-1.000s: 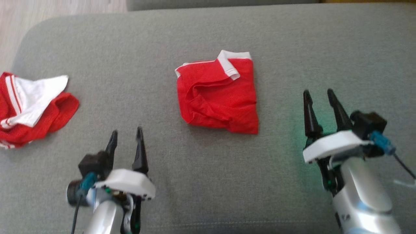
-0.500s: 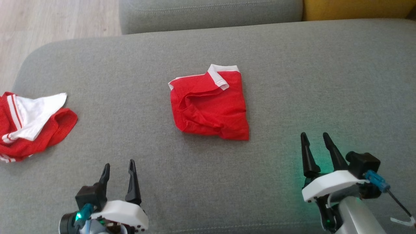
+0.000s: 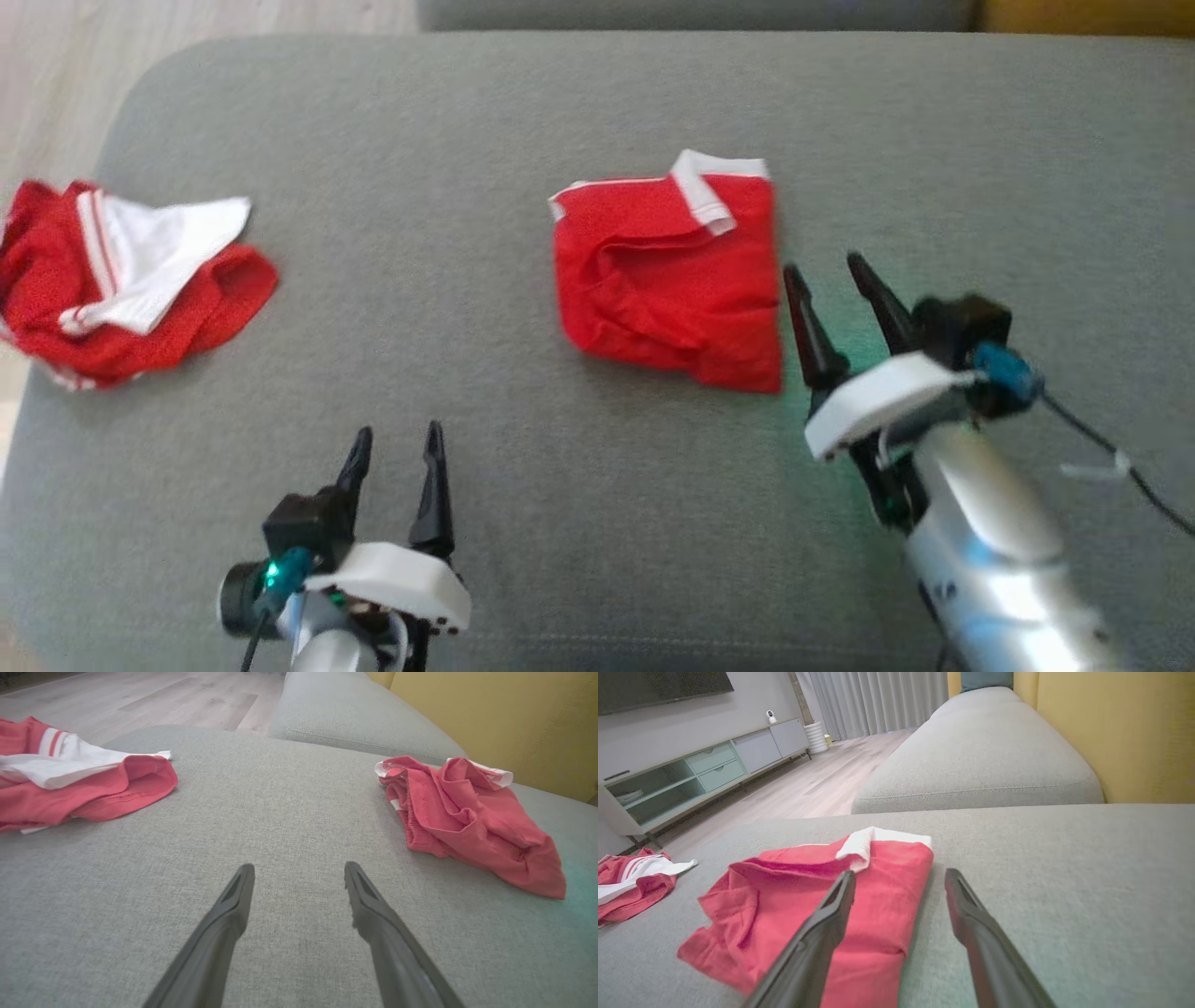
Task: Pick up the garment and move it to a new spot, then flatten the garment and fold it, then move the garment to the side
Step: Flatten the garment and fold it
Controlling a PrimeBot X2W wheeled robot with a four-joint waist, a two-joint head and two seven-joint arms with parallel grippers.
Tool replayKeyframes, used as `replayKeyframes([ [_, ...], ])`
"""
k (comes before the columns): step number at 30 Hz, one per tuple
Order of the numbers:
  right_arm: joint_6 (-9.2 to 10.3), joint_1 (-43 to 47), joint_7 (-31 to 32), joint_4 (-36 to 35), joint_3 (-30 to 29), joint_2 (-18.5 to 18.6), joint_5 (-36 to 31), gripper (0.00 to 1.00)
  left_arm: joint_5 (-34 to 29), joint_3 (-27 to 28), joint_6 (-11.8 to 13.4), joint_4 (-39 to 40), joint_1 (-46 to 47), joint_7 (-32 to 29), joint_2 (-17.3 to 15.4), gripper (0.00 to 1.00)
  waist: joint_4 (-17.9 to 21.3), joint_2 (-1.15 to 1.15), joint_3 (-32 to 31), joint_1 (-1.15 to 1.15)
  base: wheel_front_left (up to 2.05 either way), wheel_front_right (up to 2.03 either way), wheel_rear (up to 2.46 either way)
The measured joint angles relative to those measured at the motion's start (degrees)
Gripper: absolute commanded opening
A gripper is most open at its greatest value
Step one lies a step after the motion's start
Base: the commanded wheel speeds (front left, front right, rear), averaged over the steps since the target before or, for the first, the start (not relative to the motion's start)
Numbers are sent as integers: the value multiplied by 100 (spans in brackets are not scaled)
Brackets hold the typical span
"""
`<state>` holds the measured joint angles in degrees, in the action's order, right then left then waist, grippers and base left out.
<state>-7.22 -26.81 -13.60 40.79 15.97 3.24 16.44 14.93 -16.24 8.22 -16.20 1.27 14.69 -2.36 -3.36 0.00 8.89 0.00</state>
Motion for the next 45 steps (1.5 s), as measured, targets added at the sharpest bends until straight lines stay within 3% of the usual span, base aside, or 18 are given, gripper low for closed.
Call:
replayKeyframes([
  [9,0,-784,3,1015,21,16,-169,76,99,-216,34,14,152,0,-2,100,-581,0,367,0,0,0,0],
  [21,0,-1342,-60,1459,-118,33,-371,76,205,-345,36,129,388,0,0,100,-839,0,700,0,0,0,0],
  [28,0,-1383,-62,1261,-98,42,-581,76,247,-398,37,140,392,0,0,100,-875,0,787,0,0,0,0],
  [31,0,-1383,-62,1166,-103,43,-684,65,248,-411,38,140,392,0,0,100,-877,0,798,0,0,0,0],
  [33,0,-1382,-63,1162,-123,44,-693,33,285,-436,40,140,392,0,0,100,-886,0,808,0,0,0,0],
  [34,0,-1382,-63,1178,-116,49,-692,0,312,-457,41,140,393,0,0,100,-896,0,812,0,0,0,0],
  [45,0,-1993,-74,1615,181,83,-635,0,544,-715,44,153,603,0,2,100,-1375,0,896,0,0,0,0],
])
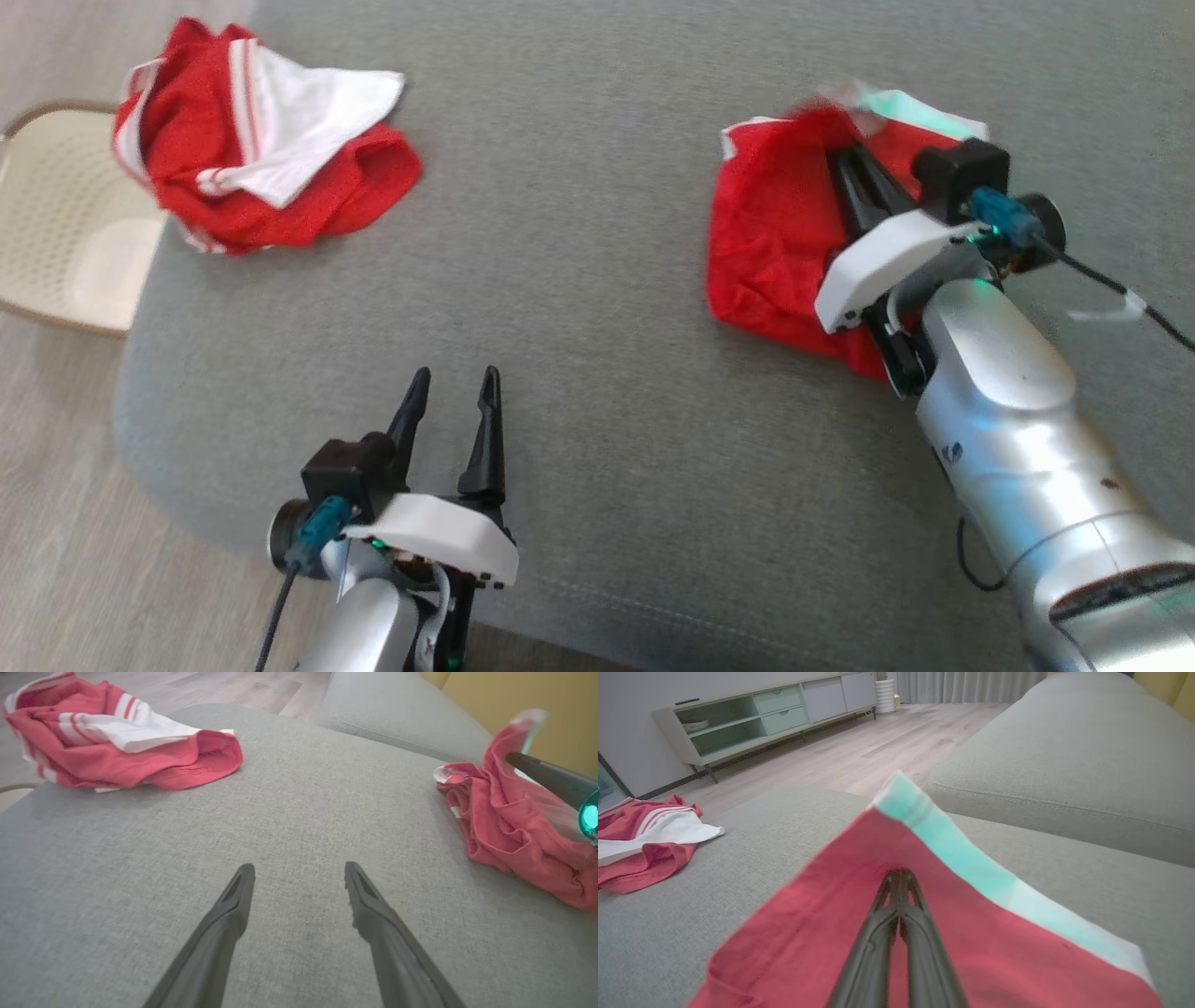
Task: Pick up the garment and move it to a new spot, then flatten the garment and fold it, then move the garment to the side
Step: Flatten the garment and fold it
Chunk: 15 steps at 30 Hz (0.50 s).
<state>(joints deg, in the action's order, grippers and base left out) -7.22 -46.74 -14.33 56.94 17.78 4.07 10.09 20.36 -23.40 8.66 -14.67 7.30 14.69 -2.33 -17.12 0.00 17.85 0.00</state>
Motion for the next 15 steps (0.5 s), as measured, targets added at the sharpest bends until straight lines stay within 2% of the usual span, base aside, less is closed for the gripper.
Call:
replayKeyframes([
  [4,0,-227,38,264,194,1,-3,0,96,-78,43,0,-2,0,0,100,-222,0,-6,0,0,0,0],
  [10,0,-465,410,738,435,2,-9,0,202,-199,94,16,-7,0,2,100,-558,0,4,0,0,0,0],
  [15,0,-481,426,766,697,2,138,0,235,-189,101,24,-14,0,2,100,-618,0,-31,0,0,0,0],
])
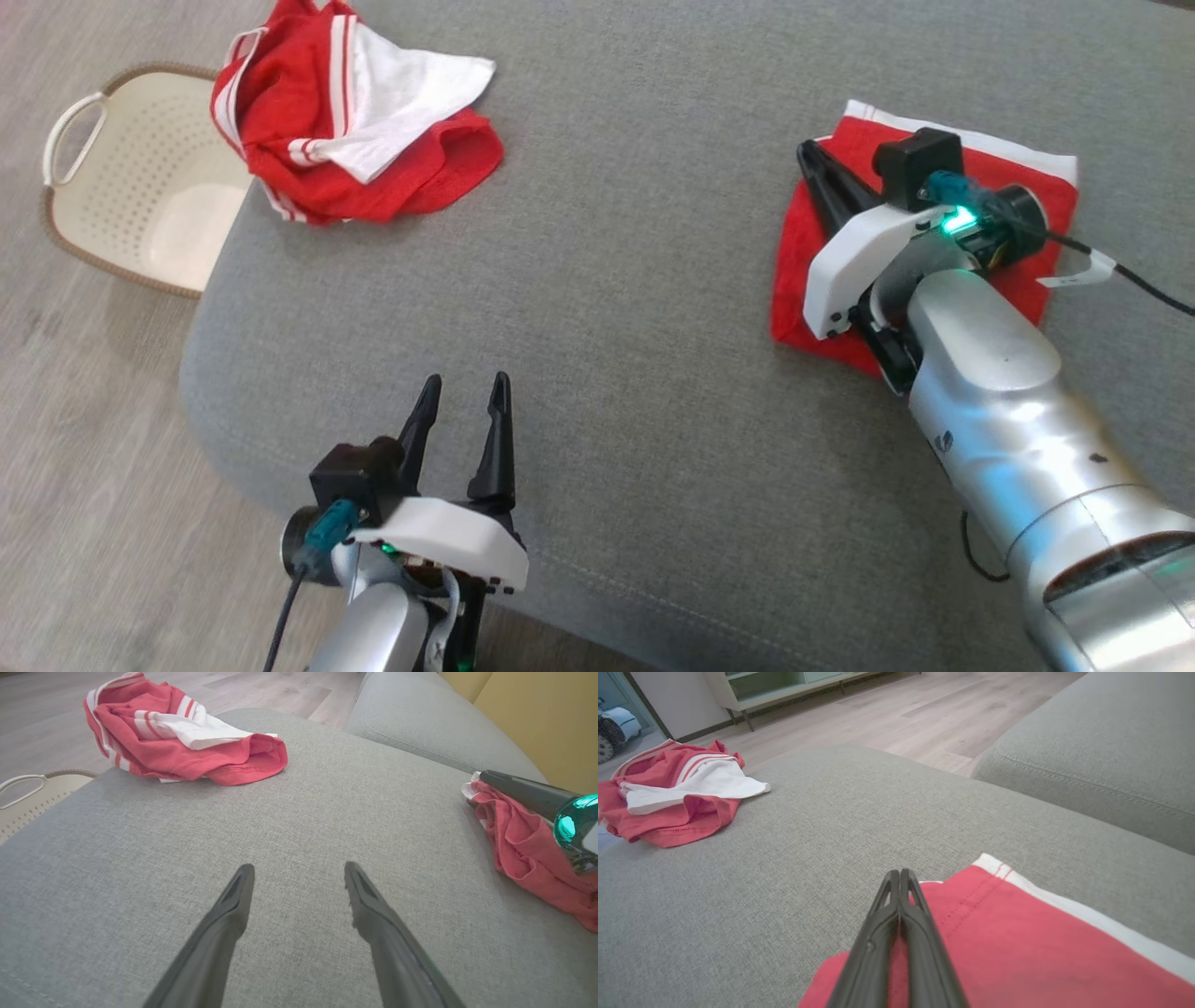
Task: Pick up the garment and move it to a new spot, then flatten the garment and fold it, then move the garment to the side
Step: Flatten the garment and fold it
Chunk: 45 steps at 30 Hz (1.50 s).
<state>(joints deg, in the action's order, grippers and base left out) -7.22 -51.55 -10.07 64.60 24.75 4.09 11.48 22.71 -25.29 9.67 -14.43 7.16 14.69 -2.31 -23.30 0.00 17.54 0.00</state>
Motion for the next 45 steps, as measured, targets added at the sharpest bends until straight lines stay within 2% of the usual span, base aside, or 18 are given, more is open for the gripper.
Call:
replayKeyframes([
  [5,0,257,-82,-259,493,8,493,0,-5,19,-8,-1,-9,0,-1,100,171,0,-91,0,0,0,0],
  [14,0,1321,-108,-933,1736,2,1450,0,-210,159,-66,-8,-42,1,-1,100,636,0,-385,0,0,0,0],
  [18,0,1623,-241,-1291,2053,-5,1892,0,-355,291,-120,-41,-254,1,-4,100,903,0,-588,0,0,0,0],
  [21,0,1756,-319,-1475,2069,-5,2162,0,-445,419,-165,-69,-377,0,-9,100,1132,0,-757,0,0,0,0],
  [22,0,1810,-364,-1523,2020,-8,2230,8,-466,455,-166,-66,-398,0,-11,100,1217,0,-818,0,0,0,0],
  [23,0,1872,-380,-1572,1933,-10,2293,47,-497,506,-169,-66,-433,0,-11,100,1306,0,-880,0,0,0,0],
  [24,0,1948,-404,-1612,1842,-11,2348,77,-511,564,-167,-66,-480,0,-11,100,1399,0,-942,0,0,0,0],
  [25,0,2035,-414,-1637,1709,-12,2405,100,-526,597,-168,-66,-526,0,-12,100,1493,0,-1000,0,0,0,0],
  [29,0,2424,-415,-1856,914,-14,2259,100,-569,753,-167,-63,-736,0,-16,100,1904,0,-1192,0,0,0,0],
  [35,0,3058,-424,-2486,-515,-4,1323,100,-686,1015,-152,-54,-826,0,-18,100,2449,0,-1363,0,0,0,0],
  [36,0,3058,-424,-2486,-515,-4,1323,100,-686,1015,-152,-54,-826,0,-18,100,2449,0,-1363,0,0,0,0],
  [40,0,3679,-424,-2880,-1188,-13,778,100,-864,1172,-108,-58,-840,0,-16,100,2648,0,-1439,0,0,0,0],
  [45,0,4230,-424,-3314,-1692,-65,490,100,-1069,1350,-102,-119,-1085,0,-18,100,2682,0,-1528,0,0,0,0],
])
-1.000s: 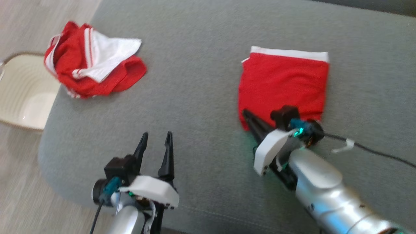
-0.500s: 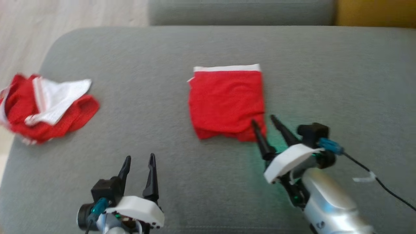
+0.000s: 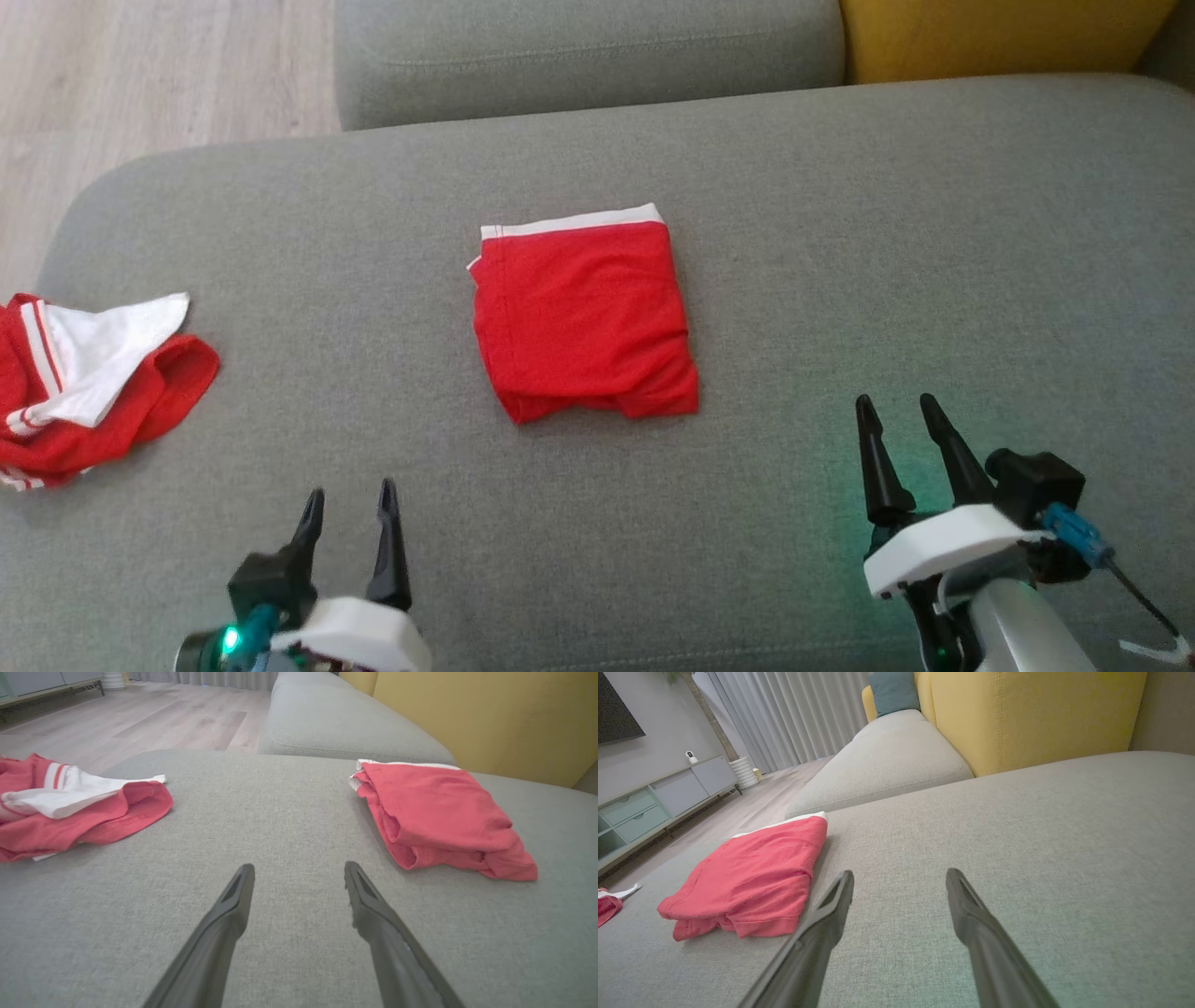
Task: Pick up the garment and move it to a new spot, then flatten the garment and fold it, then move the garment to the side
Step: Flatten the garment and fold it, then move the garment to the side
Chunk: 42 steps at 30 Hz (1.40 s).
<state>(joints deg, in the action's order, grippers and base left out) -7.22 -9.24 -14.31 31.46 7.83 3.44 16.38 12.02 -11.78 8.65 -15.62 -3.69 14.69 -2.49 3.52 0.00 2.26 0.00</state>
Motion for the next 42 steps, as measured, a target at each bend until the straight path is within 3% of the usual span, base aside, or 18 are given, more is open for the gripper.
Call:
replayKeyframes([
  [12,0,390,-1,-678,-113,-58,-335,100,-433,350,155,-70,-202,0,-2,100,-71,0,-198,0,0,0,0],
  [42,0,380,0,-672,-177,-62,-270,100,-590,605,169,-73,-176,0,1,100,-298,0,4,0,0,0,0],
])
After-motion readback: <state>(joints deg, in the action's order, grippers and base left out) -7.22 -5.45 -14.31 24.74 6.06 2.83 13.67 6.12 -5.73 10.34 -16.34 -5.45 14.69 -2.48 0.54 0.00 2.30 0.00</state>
